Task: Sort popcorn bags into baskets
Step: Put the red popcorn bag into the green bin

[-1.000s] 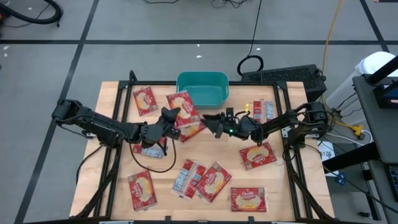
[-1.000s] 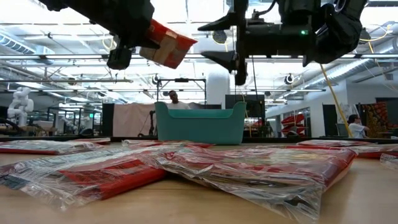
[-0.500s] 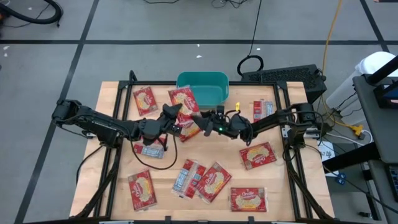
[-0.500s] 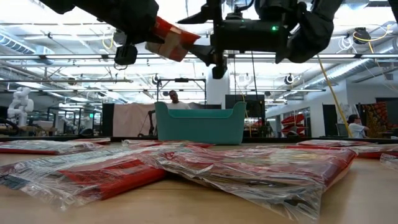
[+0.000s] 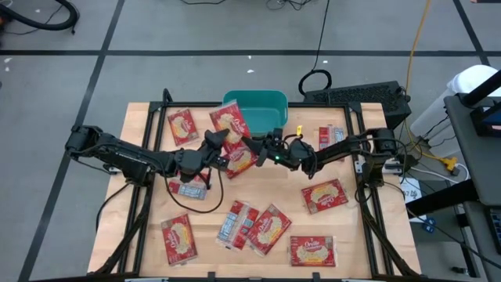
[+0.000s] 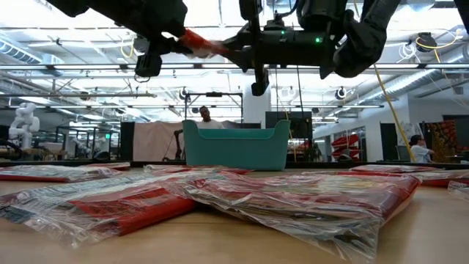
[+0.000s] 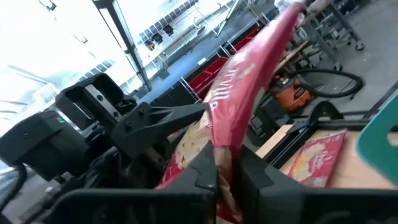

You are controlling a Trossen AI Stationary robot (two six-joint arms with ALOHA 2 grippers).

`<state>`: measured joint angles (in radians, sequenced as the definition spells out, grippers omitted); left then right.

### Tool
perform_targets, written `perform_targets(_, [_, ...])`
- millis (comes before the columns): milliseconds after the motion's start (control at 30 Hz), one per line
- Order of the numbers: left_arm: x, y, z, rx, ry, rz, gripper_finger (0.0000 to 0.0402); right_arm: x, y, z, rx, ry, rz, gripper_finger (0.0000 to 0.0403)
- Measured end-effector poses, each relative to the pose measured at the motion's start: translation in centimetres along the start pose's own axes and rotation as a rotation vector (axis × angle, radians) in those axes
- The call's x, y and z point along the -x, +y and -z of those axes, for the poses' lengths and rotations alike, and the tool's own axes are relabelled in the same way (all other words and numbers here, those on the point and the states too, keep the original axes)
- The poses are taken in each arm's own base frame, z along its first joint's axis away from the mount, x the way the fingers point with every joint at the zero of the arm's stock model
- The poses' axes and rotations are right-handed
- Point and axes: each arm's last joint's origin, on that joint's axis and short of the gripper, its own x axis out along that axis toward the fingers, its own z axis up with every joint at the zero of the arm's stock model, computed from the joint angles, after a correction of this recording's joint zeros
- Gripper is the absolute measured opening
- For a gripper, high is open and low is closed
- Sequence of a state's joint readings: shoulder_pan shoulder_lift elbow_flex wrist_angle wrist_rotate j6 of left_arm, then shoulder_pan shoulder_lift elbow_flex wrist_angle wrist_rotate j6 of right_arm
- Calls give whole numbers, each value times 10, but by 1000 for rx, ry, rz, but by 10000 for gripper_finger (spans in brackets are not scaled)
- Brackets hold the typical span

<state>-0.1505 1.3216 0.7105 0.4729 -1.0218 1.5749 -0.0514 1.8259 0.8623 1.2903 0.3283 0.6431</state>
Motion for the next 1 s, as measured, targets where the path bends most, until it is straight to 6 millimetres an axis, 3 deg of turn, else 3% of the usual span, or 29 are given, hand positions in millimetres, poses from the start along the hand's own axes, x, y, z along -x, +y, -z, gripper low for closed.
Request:
perform_targets(200, [-1,0,1,146,10,1,207,-1,-2,-18,130,-18,5,15])
perform_targets(333, [-6,-2,6,335,84,0,265,4,5,-39,277,18,46,4])
perform_targets(467, [-11,-4,11,594,145,-20,296,14,11,-58,432,156,129,3])
perform_targets(600, [-10,-4,12,725,156,-34,301,28,14,-74,511,269,196,1])
perform_targets(733, [4,6,12,884,118,-50,284,40,18,-84,535,340,222,1])
perform_targets(867, [20,29,23,1151,-130,48,253,49,23,-82,539,398,225,0])
perform_targets(1000, [22,47,47,1397,-416,289,218,51,31,-75,542,422,194,0])
